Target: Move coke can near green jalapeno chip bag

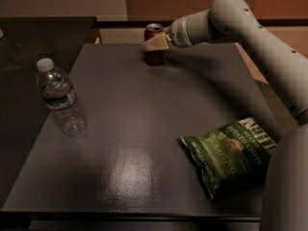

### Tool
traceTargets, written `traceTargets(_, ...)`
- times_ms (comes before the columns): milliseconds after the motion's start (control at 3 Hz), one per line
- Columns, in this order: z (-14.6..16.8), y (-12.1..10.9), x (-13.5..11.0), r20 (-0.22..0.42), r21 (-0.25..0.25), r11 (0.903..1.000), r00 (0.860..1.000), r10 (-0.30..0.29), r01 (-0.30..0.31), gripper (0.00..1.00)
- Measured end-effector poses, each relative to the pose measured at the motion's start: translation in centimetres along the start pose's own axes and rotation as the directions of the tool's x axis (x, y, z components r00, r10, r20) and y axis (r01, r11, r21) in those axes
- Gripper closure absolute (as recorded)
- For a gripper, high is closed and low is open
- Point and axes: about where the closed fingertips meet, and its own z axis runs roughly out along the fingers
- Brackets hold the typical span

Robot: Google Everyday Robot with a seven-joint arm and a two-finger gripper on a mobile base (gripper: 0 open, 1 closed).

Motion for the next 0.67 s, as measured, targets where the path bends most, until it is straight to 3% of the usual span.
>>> traceTargets(333,0.3,0.0,-0.3,0.005,-0.002,1.0000,1.000,0.006,-0.006,0.59)
traceTargets(667,-0.6,0.6,-1.4,0.037,-0.015,0.9999,0.999,0.007,-0.006,1.00)
